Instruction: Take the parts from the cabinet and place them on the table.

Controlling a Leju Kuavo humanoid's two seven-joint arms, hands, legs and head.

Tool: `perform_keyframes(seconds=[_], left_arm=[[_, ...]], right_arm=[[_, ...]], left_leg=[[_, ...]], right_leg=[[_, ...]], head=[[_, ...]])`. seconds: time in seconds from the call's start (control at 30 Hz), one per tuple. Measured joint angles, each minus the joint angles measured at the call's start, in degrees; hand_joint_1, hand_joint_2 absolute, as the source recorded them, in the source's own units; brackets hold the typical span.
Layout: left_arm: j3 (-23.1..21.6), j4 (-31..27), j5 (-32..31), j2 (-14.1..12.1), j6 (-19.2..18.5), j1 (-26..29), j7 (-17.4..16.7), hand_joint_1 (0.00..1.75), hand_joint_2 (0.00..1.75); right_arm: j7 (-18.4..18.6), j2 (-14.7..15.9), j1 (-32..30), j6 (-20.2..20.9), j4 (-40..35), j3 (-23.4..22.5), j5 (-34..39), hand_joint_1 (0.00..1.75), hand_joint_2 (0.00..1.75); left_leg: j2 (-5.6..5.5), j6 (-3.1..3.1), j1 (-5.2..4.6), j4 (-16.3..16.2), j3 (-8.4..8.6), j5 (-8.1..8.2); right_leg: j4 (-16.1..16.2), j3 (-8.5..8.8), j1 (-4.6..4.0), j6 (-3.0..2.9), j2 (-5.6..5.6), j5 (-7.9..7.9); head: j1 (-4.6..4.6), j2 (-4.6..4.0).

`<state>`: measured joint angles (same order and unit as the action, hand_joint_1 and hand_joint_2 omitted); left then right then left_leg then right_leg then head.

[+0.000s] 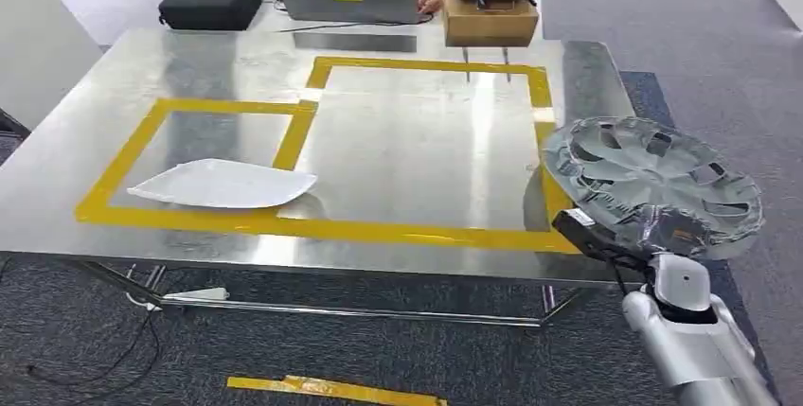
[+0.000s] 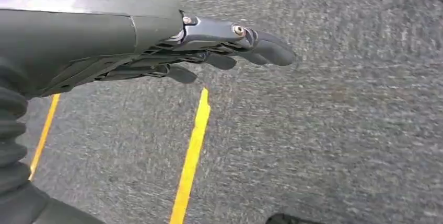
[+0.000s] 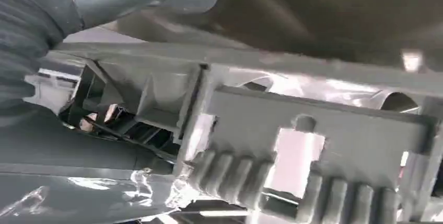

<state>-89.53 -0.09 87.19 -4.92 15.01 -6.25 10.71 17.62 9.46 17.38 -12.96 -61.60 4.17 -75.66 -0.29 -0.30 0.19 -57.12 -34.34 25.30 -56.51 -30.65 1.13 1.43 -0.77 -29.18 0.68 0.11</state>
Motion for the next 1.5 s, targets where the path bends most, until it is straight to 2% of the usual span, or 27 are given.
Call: perform_keyframes(seconds=[0.13,0.27,0.5,0.8,1.33,1.5], left_arm=[[0.0,0.0,0.4,0.0,0.5,0.0,-0.5,0.00,1.75],[0.0,0.0,0.2,0.0,0.0,0.0,-1.0,0.00,1.75],[0.0,0.0,-1.0,0.0,-1.3,-0.1,-1.0,0.00,1.75],[0.0,0.0,-1.9,0.2,-0.3,-0.1,-1.2,0.00,1.75],[0.0,0.0,-3.3,0.5,-1.1,-0.4,-1.2,0.00,1.75],[0.0,0.0,-4.7,0.5,-0.4,-1.0,-2.4,0.00,1.75]], right_arm=[[-2.0,-0.9,2.6,-1.4,2.8,0.9,-3.2,1.75,1.75],[-3.3,-2.7,7.2,-2.3,6.8,4.0,-5.7,1.75,1.75],[-2.6,-6.1,13.4,-2.8,12.9,10.4,-7.9,1.75,1.75],[-4.6,-7.3,14.8,-5.7,16.4,13.9,-8.8,1.75,1.75],[-5.2,-8.4,15.9,-5.8,17.7,17.5,-10.2,1.75,1.75],[-7.6,-8.7,16.8,-8.6,18.6,19.1,-10.7,1.75,1.75]], left_leg=[[0.00,0.00,0.00,0.0,-0.02,0.00],[0.02,-0.01,0.01,0.0,-0.01,0.00],[0.02,-0.02,0.05,0.0,-0.01,-0.02],[-0.04,-0.02,0.01,0.0,-0.12,-0.01],[-0.03,-0.02,0.02,0.0,-0.12,-0.01],[-0.03,-0.02,0.02,0.0,-0.13,-0.01]], right_leg=[[0.0,-0.02,-0.01,0.00,0.03,0.00],[-0.1,-0.08,-0.03,0.00,0.08,0.00],[-0.1,-0.09,-0.05,-0.01,0.06,-0.01],[-0.1,-0.10,-0.01,-0.02,-0.03,-0.02],[-0.1,-0.15,-0.03,-0.01,-0.03,-0.02],[-0.1,-0.16,-0.02,-0.01,-0.01,-0.01]], head=[[0.00,0.00],[0.00,0.00],[0.00,0.00],[-0.02,0.00],[-0.02,0.00],[-0.02,0.00]])
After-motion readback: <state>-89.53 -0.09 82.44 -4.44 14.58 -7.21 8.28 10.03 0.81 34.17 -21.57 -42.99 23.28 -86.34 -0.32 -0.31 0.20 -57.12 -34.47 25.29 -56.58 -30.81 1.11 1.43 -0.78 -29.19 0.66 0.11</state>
